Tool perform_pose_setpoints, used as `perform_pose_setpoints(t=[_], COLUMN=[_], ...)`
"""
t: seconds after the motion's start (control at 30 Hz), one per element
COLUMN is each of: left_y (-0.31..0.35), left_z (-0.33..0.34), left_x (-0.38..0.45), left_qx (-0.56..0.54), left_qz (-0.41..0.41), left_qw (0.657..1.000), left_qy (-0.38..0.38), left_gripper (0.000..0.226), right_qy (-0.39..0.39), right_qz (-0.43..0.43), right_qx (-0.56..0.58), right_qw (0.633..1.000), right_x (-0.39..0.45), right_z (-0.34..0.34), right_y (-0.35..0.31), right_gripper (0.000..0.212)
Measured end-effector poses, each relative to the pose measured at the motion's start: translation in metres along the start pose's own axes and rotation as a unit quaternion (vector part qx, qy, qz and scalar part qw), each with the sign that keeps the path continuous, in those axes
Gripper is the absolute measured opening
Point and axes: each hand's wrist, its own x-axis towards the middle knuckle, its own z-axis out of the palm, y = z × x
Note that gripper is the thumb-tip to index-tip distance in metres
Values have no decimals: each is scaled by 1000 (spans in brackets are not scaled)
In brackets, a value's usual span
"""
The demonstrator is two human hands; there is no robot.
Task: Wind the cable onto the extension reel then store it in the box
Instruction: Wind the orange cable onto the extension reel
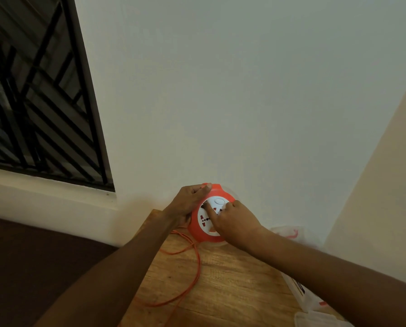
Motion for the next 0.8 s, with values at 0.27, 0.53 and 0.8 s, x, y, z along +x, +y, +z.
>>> perform_pose_setpoints(t=[0.27,0.53,0.8], left_y=[-3,-1,-2], left_z=[-6,-8,2], left_x=[-3,-2,-2], left_qx=[-18,-24,-2], left_qz=[2,-6,-8], left_qw=[1000,999,1000], left_qy=[-9,-35,1], left_gripper=[49,53,44], right_qy=[80,45,17], right_qz=[-156,-171,27], right_qx=[-55,-89,35], right_qw=[983,980,999], right_x=[-17,-20,-8], right_z=[-10,-7,-1], right_y=[17,24,-2], right_gripper=[57,56,86])
